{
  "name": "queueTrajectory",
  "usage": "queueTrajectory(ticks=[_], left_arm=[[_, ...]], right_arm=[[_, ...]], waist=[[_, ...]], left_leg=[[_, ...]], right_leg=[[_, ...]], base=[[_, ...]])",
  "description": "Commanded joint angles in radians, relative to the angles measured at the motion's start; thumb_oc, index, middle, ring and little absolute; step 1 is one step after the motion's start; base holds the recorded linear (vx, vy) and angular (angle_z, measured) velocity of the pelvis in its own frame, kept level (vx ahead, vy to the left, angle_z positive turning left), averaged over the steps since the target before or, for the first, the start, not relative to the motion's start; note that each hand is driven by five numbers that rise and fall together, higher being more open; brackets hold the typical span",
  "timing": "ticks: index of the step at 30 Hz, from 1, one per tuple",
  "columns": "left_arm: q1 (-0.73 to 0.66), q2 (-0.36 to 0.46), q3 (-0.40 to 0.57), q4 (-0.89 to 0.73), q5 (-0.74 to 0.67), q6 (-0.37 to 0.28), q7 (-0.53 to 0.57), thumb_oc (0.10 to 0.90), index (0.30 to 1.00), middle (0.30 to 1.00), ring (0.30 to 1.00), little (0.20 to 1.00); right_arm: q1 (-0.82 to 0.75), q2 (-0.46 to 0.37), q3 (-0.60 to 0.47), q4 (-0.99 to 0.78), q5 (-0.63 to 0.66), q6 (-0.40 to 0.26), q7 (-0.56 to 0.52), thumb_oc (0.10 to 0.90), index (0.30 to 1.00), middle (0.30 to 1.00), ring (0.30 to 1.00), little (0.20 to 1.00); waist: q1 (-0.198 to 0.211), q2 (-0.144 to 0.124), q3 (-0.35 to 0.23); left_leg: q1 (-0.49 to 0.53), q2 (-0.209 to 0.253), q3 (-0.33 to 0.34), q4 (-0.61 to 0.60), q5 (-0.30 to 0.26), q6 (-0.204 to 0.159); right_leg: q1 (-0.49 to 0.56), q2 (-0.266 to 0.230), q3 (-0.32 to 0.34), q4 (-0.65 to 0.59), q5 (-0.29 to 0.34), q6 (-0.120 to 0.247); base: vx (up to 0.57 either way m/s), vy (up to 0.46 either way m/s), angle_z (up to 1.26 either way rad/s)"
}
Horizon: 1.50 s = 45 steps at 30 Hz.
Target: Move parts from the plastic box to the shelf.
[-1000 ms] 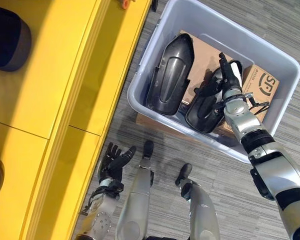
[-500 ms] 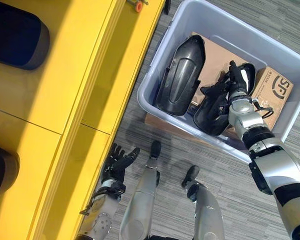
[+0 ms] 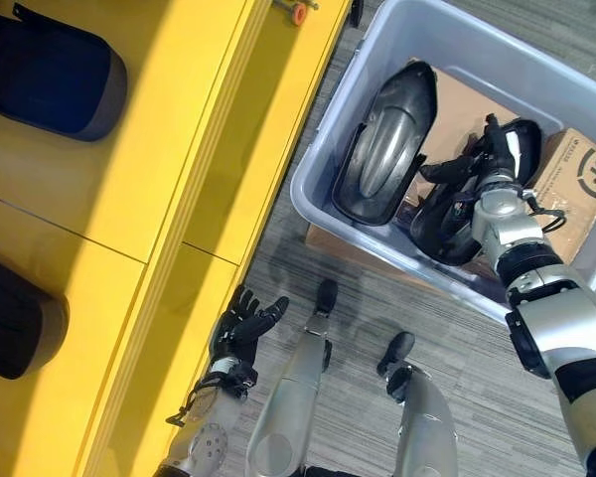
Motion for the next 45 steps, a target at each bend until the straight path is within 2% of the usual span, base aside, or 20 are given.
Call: queueTrajectory(ticks=[1,13,25,45], left_arm=[[-0.017,0.023,-0.021,-0.056,0.056,-0.028,-0.023,0.9,1.0,1.0,1.0,1.0],[-0.02,0.038,-0.028,-0.049,0.051,-0.019,-0.031,0.9,1.0,1.0,1.0,1.0],[-0.002,0.043,-0.015,-0.046,0.047,-0.022,-0.043,0.9,1.0,1.0,1.0,1.0],[0.001,0.056,0.006,-0.031,0.047,-0.016,-0.057,0.9,1.0,1.0,1.0,1.0]], right_arm=[[-0.068,-0.09,0.042,0.005,-0.02,-0.023,0.002,0.9,1.0,1.0,1.0,1.0],[-0.137,-0.128,0.104,-0.015,-0.077,-0.039,0.01,0.9,1.0,1.0,1.0,1.0],[-0.163,-0.127,0.206,-0.106,-0.16,-0.061,0.052,0.9,1.0,1.0,1.0,1.0],[-0.176,-0.083,0.326,-0.319,-0.193,-0.092,0.159,0.9,1.0,1.0,1.0,1.0]], waist=[[0.033,0.027,-0.011],[0.049,0.054,-0.011],[0.048,0.044,-0.011],[0.06,0.033,-0.011]], left_leg=[[-0.011,0.024,-0.022,0.107,-0.177,0.008],[-0.011,0.016,-0.023,0.103,-0.17,0.008],[-0.006,0.018,-0.027,0.1,-0.167,0.004],[-0.008,0.019,-0.038,0.095,-0.157,0.001]], right_leg=[[0.036,-0.046,0.034,-0.078,0.042,0.042],[0.028,-0.056,0.038,-0.061,0.033,0.04],[0.026,-0.052,0.039,-0.051,0.028,0.035],[0.022,-0.048,0.032,-0.037,0.022,0.029]], base=[[0.02,-0.002,0.04],[0.0,0.0,0.0],[0.0,0.0,0.0],[0.0,0.0,0.0]])
